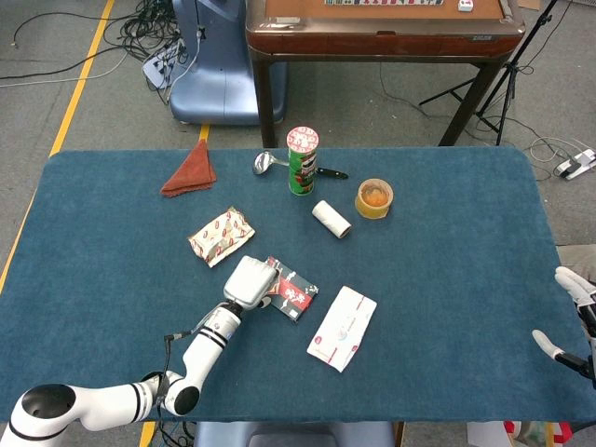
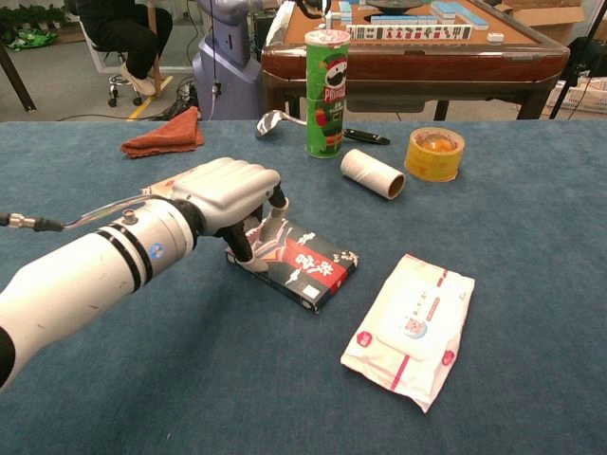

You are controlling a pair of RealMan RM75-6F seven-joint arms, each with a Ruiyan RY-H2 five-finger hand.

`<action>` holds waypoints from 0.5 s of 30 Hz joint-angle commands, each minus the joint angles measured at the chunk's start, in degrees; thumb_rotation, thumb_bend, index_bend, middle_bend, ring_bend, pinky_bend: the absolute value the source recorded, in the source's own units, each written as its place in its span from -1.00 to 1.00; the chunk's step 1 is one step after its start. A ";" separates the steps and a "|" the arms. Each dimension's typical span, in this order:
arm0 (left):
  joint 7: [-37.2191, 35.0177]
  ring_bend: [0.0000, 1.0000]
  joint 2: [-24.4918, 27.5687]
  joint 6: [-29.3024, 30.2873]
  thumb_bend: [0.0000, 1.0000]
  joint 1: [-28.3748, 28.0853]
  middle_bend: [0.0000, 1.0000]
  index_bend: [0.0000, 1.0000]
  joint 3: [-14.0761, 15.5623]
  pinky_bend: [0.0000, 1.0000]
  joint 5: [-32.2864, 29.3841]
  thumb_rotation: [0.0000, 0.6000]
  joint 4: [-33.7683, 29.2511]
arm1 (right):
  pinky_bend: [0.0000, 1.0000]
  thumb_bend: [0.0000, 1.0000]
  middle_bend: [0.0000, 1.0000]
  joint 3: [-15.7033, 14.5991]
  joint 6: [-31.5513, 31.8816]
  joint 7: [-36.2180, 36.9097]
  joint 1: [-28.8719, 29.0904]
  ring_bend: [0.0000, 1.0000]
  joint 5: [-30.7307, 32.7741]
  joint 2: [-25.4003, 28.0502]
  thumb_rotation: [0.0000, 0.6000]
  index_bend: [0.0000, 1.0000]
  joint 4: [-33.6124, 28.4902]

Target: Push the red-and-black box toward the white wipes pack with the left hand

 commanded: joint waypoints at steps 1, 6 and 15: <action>0.13 0.75 -0.60 -0.41 -1.00 -0.64 1.00 0.70 -0.27 1.00 -0.18 1.00 0.60 | -0.29 -0.88 -0.58 0.05 0.11 0.19 -0.08 -0.60 0.08 0.02 1.00 -0.65 0.06; 0.22 0.75 -1.93 -1.26 -1.00 -1.94 1.00 0.70 -0.65 1.00 -0.55 1.00 1.81 | -0.29 -0.88 -0.58 0.24 0.61 0.90 -0.34 -0.60 0.22 0.13 1.00 -0.65 0.24; 0.84 0.75 -1.97 -0.24 -1.00 -2.48 1.00 0.70 -0.63 1.00 -0.34 1.00 1.11 | -0.29 -0.88 -0.58 0.48 1.65 2.63 -0.83 -0.60 0.23 0.46 1.00 -0.65 0.61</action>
